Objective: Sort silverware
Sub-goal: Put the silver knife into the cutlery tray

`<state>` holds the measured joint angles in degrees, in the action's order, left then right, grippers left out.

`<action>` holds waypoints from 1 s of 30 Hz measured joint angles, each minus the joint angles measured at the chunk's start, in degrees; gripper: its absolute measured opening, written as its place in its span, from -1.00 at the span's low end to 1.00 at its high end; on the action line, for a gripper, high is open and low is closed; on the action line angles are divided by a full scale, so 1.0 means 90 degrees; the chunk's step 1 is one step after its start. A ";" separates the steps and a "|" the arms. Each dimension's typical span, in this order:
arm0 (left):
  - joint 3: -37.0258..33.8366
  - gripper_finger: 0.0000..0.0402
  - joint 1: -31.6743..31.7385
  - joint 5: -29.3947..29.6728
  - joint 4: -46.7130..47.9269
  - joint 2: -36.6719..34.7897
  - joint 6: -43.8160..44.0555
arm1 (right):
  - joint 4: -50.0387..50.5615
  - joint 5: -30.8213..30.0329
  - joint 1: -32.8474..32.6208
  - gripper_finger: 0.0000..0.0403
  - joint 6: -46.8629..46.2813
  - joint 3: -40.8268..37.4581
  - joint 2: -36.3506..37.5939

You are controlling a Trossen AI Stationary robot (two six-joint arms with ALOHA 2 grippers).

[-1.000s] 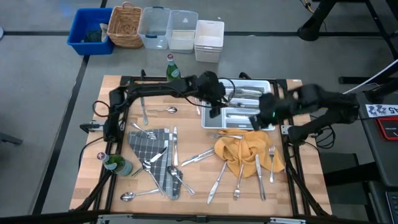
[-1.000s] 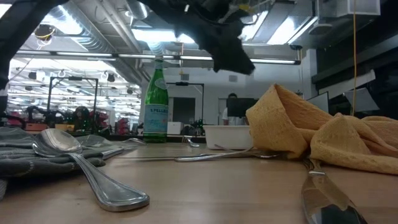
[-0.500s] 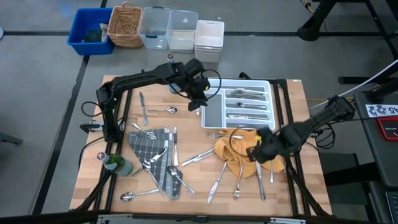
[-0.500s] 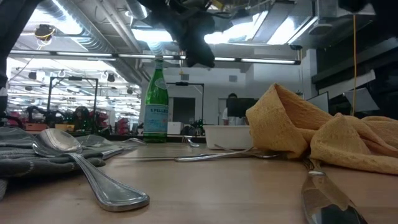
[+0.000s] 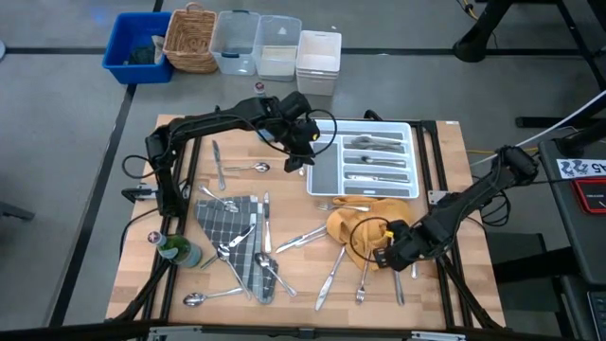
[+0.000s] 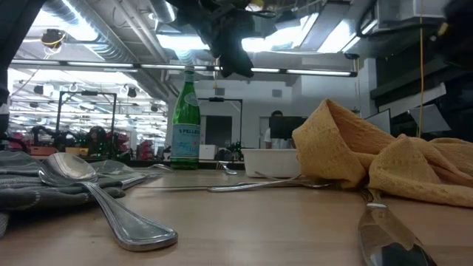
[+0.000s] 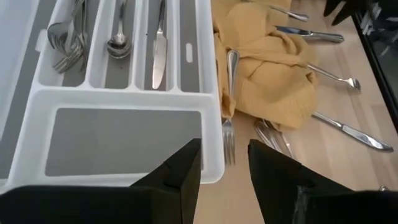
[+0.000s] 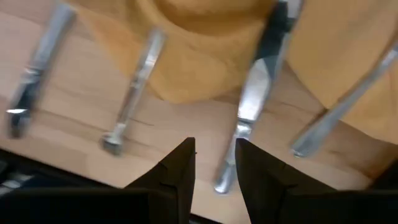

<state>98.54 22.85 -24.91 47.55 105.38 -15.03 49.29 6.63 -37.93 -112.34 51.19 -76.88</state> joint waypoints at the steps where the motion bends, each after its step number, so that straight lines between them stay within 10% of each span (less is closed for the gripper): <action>1: 0.0000 -0.39 -0.0002 -0.0002 -0.0002 0.0000 0.0002 | 0.0011 0.0061 -0.0052 -0.43 -0.0019 -0.0010 -0.0073; 30: 0.0000 -0.39 -0.0093 0.0003 -0.0010 0.0005 0.0002 | -0.0331 0.0387 -0.0300 -0.43 -0.0036 -0.0021 -0.1698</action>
<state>98.54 22.01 -24.88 47.46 105.43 -15.00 46.30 10.11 -40.62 -112.66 51.00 -92.16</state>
